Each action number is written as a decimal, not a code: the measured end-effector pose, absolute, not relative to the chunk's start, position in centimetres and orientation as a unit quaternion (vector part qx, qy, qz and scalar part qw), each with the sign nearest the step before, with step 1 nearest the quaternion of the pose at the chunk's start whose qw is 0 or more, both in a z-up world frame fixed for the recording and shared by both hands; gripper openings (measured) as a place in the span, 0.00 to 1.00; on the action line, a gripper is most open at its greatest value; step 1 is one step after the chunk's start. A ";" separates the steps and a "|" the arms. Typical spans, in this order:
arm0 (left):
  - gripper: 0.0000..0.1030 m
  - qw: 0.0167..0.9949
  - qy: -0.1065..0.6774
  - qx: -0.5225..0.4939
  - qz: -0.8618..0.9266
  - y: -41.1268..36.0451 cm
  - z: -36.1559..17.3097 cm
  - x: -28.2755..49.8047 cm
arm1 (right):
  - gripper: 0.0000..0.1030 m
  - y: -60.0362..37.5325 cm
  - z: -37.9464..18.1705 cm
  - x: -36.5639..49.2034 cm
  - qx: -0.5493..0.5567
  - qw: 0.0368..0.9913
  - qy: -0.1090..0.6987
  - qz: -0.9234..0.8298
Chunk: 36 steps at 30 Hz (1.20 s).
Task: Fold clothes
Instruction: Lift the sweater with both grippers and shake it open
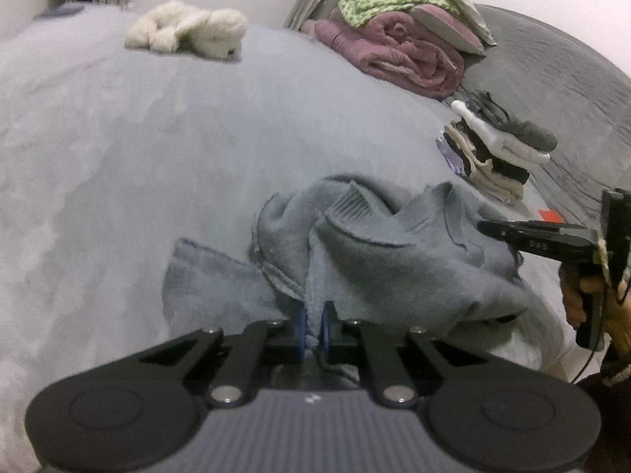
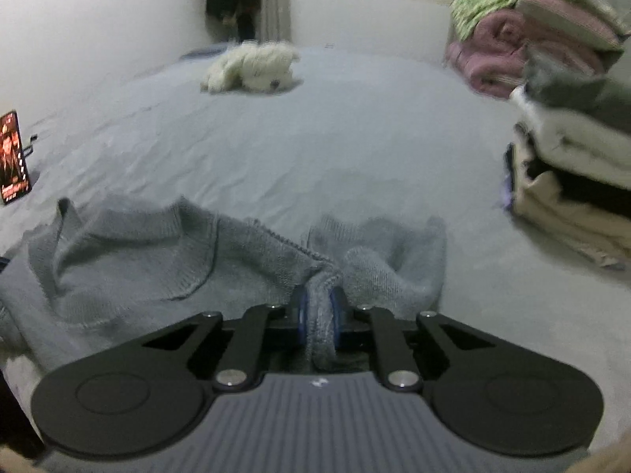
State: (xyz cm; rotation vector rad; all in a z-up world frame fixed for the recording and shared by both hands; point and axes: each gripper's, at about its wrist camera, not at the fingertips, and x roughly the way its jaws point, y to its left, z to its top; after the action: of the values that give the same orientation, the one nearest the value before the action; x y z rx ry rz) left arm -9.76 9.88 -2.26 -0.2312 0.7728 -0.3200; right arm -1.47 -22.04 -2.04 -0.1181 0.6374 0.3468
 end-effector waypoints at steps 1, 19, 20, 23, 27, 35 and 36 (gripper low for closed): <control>0.07 0.913 0.364 -0.105 -0.148 10.0 -1.7 -9.9 | 0.13 -22.0 -1.7 -1.8 -0.056 0.937 0.302 0.164; 0.04 0.947 0.312 -0.024 -0.071 10.4 3.8 -6.1 | 0.11 -19.1 1.6 -0.8 -0.112 0.955 0.252 0.112; 0.04 0.943 0.325 -0.026 -0.071 10.5 3.2 -5.8 | 0.11 -19.3 1.1 -0.8 -0.116 0.949 0.270 0.117; 0.05 0.924 0.372 -0.046 -0.073 11.2 0.7 -4.9 | 0.12 -19.7 -0.7 -0.5 -0.130 0.929 0.319 0.134; 0.06 0.911 0.396 -0.076 -0.088 12.0 -1.3 -4.7 | 0.32 -20.4 -2.2 -0.5 -0.143 0.920 0.336 0.141; 0.07 0.899 0.409 -0.121 -0.102 12.7 -2.3 -4.2 | 0.43 -23.3 -0.6 1.4 -0.055 0.932 0.318 0.165; 0.07 0.899 0.409 -0.120 -0.102 12.6 -2.3 -4.3 | 0.43 -23.3 -0.5 1.7 -0.053 0.931 0.317 0.171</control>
State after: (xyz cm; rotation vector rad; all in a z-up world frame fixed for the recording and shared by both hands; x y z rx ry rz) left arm -4.27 12.59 -2.29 -0.2477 0.8461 -0.2118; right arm 1.71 -23.26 -0.54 -0.1094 0.6497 0.3507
